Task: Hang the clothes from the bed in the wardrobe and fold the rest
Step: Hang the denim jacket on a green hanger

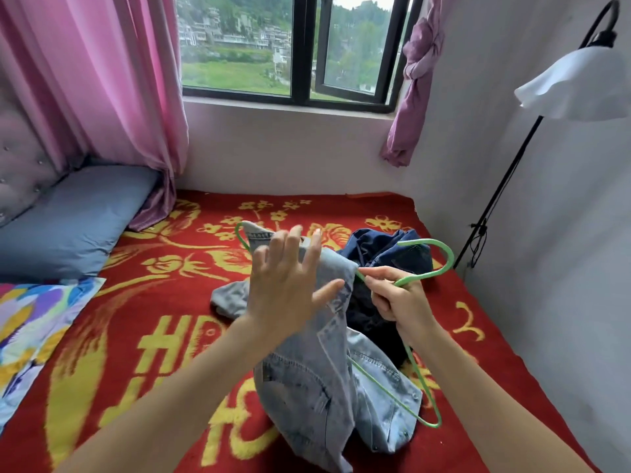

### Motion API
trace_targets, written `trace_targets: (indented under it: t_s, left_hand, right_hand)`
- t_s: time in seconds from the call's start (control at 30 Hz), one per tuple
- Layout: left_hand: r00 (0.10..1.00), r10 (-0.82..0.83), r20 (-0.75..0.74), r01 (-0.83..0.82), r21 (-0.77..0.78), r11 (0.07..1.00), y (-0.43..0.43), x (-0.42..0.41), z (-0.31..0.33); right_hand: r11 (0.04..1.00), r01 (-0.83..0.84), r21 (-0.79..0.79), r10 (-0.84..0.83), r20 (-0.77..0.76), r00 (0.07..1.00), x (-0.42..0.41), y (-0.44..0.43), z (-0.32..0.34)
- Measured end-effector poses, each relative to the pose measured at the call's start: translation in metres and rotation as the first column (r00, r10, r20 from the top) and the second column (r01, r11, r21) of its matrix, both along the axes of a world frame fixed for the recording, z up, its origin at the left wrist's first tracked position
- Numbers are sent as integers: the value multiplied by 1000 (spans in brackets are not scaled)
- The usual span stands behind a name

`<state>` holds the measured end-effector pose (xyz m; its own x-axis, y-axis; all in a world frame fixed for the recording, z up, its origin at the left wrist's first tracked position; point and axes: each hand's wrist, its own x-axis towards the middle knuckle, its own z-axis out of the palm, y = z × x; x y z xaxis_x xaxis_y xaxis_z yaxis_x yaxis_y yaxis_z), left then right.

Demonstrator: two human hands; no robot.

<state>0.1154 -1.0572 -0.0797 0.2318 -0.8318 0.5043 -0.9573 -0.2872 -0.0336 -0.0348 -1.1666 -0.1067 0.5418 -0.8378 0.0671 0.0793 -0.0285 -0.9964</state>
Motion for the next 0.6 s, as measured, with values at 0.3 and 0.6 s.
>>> trace_targets:
  t_s: [0.3, 0.6]
  left_hand:
    - [890, -433, -143, 449, 104, 888, -23, 56, 2]
    - [790, -552, -268, 575, 12, 818, -19, 90, 20]
  right_hand:
    - [989, -125, -76, 125, 0, 992, 10, 4, 1]
    - [852, -474, -222, 350, -431, 832, -16, -32, 23]
